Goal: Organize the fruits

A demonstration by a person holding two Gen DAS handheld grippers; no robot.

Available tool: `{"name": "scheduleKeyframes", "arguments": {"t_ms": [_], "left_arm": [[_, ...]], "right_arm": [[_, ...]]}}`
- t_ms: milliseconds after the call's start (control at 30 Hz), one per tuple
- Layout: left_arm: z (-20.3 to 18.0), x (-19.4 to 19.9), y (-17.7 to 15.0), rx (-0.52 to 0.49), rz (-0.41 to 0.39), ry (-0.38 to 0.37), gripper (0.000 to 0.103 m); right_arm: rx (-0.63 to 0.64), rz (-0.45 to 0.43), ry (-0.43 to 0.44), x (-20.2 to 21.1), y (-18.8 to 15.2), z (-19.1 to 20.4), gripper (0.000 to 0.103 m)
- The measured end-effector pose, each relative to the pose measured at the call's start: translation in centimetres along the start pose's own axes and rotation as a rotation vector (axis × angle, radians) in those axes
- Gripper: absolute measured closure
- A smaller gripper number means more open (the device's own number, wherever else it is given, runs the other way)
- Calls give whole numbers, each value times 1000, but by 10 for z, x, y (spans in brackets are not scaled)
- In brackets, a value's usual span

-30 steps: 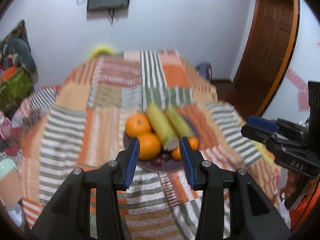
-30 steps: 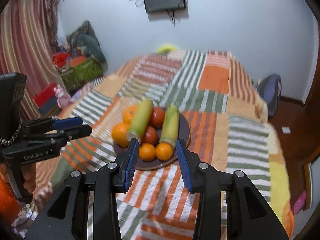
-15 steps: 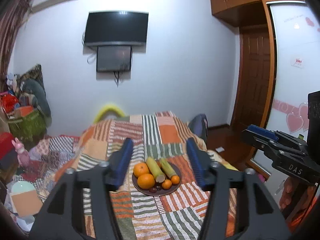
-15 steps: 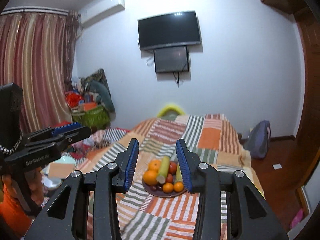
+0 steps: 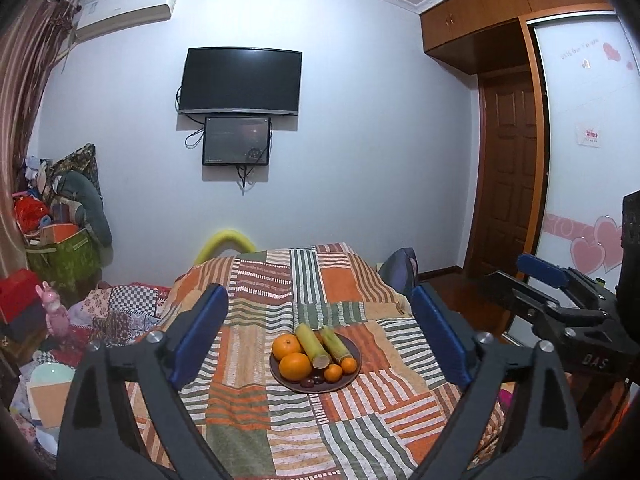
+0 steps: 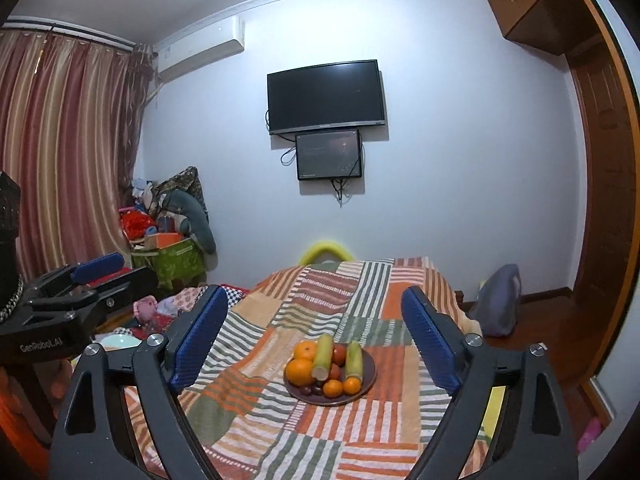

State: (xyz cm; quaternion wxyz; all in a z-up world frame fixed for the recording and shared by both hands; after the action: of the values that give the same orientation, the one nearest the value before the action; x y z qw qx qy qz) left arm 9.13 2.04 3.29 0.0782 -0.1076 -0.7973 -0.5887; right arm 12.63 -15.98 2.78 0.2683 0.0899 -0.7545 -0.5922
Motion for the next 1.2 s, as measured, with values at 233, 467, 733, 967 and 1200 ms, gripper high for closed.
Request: {"name": "scheduleKeyframes", "arguments": {"t_ms": [233,467,733,967,1200], "left_arm": [[-1,4,-6,-7,-2,5,3],[-2,5,-8,-11,-5,9,1],[-4,4,-11,-16,2,7,0],[-3,3,-9,-10,4,7,0],[-4,4,-9,-14,5,8,0]], "right_arm": [[5,-20,-41,9,0,2,0],[7,-21,-45,11,-2,4,0],[2,-29,-46,15,-2,3,0],[0,-31,-47,16,0,1,0],[-6,-33,-50,15,0,-1,0]]}}
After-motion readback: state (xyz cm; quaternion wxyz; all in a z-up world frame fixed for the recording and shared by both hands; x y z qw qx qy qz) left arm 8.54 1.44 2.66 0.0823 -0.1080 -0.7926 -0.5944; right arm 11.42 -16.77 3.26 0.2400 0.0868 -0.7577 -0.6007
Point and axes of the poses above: each gripper's, at about its wrist camera, not at the fingertips, and x roughly against the way its jaws point, z to its left, y to its top, the point moved 5 cm from there along -x, roughly the way its jaws point, and after that the axes turned 14 degrees about x, right-handed, at the moved point
